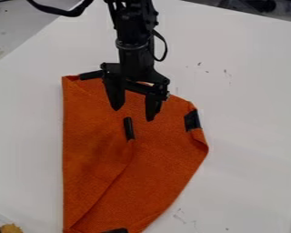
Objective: Fold the cloth from top right to bottom left
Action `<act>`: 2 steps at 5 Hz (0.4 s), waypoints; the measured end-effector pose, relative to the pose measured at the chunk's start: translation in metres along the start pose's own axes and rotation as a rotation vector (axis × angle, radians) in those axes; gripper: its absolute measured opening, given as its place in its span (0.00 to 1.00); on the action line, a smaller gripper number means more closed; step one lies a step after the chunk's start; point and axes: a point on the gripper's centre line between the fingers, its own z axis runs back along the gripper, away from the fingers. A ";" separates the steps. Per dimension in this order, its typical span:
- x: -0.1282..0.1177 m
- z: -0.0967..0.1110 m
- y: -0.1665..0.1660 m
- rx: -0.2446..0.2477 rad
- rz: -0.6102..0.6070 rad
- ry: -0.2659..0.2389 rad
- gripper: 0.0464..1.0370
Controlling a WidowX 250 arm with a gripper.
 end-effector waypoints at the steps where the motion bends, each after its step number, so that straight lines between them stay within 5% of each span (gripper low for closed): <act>1: -0.003 -0.009 0.000 -0.002 0.004 0.029 0.96; 2: 0.003 -0.009 -0.012 0.000 -0.002 -0.003 0.96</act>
